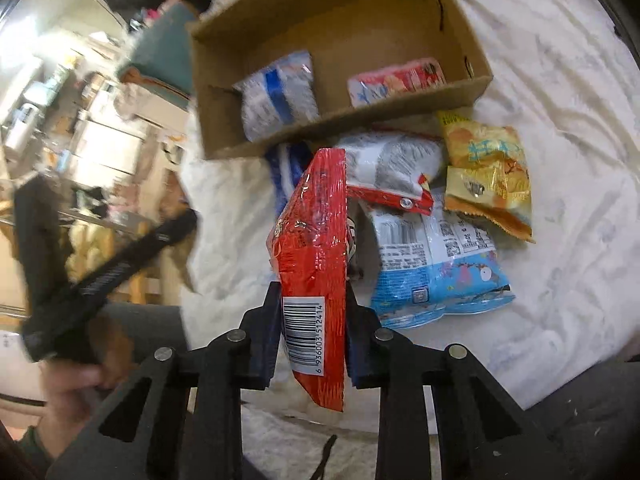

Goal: Organize snacks
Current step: 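Grasp the red snack packet with the right gripper and lift it, then lower the orange bag into the box with left gripper while right lowers red packet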

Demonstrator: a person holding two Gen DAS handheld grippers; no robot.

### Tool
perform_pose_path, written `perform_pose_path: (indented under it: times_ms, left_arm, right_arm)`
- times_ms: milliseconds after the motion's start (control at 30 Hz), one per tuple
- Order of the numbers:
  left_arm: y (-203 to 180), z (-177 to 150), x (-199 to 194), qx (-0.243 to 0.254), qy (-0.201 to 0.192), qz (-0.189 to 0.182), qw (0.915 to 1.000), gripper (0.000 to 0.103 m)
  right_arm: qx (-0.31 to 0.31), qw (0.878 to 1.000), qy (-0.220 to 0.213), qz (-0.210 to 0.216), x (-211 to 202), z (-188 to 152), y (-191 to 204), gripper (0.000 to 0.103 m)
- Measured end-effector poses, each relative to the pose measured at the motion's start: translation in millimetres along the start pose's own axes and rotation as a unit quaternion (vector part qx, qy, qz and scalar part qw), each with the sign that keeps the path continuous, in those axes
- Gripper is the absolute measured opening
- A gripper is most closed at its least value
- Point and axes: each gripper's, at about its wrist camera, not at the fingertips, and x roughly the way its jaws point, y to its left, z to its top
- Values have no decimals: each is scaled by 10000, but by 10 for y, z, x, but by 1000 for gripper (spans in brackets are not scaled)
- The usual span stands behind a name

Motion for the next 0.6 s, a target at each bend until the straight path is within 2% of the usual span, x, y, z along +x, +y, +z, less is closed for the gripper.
perform_pose_path:
  times_ms: [133, 333, 600]
  left_arm:
    - [-11, -30, -23, 48, -83, 7, 10000, 25]
    - [-61, 8, -112, 135, -248, 67, 9996, 25]
    - [-366, 438, -233, 609, -480, -35, 9970, 25]
  right_arm:
    - [-60, 9989, -371, 296, -237, 35, 4, 28]
    - [43, 9966, -707, 423, -390, 203, -59, 28]
    - [39, 9916, -1246, 350, -594, 679, -147, 28]
